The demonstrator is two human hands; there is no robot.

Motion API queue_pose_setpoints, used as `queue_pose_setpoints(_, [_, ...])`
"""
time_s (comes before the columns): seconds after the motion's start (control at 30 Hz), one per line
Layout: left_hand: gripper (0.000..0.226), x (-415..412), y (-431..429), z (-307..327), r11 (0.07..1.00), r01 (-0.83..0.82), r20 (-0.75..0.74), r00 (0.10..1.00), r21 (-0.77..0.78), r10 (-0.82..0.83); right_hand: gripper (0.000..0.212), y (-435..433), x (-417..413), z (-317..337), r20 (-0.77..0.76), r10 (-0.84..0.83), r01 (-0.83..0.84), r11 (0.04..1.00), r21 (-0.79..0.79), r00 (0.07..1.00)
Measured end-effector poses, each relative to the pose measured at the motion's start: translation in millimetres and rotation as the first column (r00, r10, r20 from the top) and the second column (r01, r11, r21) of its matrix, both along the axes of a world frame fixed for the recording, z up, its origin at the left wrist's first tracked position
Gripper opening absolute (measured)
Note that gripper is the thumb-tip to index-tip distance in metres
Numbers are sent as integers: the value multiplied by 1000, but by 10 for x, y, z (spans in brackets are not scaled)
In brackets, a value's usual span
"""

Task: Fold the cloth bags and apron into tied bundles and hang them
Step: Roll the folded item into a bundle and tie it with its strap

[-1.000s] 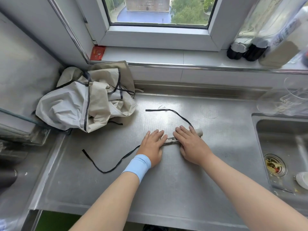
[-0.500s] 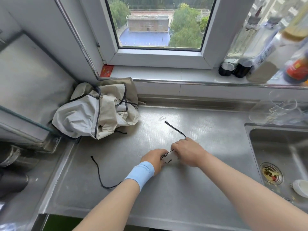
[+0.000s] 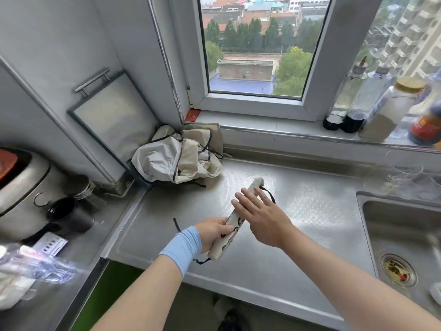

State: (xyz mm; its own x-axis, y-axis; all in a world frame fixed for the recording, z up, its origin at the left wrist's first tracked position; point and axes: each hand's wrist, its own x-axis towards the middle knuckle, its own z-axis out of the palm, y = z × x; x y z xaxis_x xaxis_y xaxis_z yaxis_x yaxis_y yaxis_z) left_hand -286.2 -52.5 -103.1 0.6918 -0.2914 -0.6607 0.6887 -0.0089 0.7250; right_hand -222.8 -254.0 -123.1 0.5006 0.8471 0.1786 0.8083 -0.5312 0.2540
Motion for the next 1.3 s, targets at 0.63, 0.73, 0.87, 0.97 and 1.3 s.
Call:
queue_pose_setpoints(0.63, [38, -310, 303, 693, 929, -288, 193, 923, -233, 334, 20, 642, -247, 907, -685, -187, 532, 779, 333, 704])
queue_pose_setpoints(0.73, [60, -226, 502, 761, 944, -298, 275, 904, -141, 327, 35, 889, -215, 1165, -913, -107, 679, 704, 210, 394])
queue_pose_setpoints(0.87, [45, -250, 708, 1006, 968, 46, 297, 954, -245, 29, 15, 1238, -115, 1420, -984, 11, 713, 688, 136, 177])
queue_pose_setpoints(0.97, [51, -193, 885, 1103, 943, 132, 331, 943, -307, -24, 18, 1411, -94, 1629, -984, -6, 736, 665, 130, 180])
queue_pose_setpoints(1.3, [63, 41, 1181, 1206, 977, 104, 412, 911, -186, -18, 26, 1505, -34, 1946, -978, 203, 746, 657, 107, -39])
